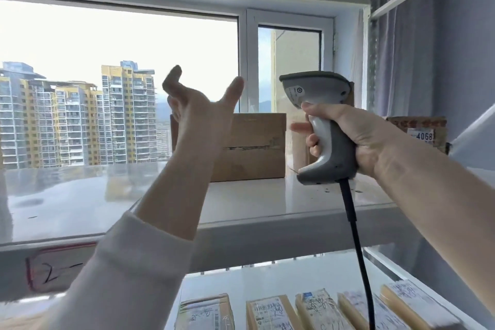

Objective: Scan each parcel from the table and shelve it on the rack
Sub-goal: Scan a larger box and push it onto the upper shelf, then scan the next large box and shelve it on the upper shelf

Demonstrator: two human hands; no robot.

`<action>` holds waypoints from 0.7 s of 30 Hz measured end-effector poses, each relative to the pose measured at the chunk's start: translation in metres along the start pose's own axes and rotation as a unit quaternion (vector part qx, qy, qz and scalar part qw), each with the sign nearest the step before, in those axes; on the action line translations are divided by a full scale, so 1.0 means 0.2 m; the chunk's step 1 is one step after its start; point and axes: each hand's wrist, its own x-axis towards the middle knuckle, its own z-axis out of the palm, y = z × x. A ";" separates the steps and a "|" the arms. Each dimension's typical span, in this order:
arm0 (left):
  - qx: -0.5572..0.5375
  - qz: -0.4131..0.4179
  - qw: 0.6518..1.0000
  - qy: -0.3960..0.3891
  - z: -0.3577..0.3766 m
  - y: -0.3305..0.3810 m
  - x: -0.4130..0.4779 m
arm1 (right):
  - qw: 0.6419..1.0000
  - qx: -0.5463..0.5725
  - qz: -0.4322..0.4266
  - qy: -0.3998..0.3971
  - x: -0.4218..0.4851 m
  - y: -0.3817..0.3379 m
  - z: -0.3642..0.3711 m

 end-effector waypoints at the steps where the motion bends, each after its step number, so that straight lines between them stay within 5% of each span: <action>1: -0.029 0.021 0.999 -0.017 0.04 0.02 -0.07 | 1.000 -0.002 -0.006 0.009 -0.05 0.00 -0.03; 9: -0.147 -0.083 0.968 -0.187 0.57 0.11 -0.62 | 0.987 -0.061 -0.033 0.147 -0.62 -0.10 -0.50; 21: -0.214 -0.198 0.816 -0.499 1.53 0.82 -2.31 | 0.899 -0.148 -0.010 0.413 -2.24 -0.38 -1.61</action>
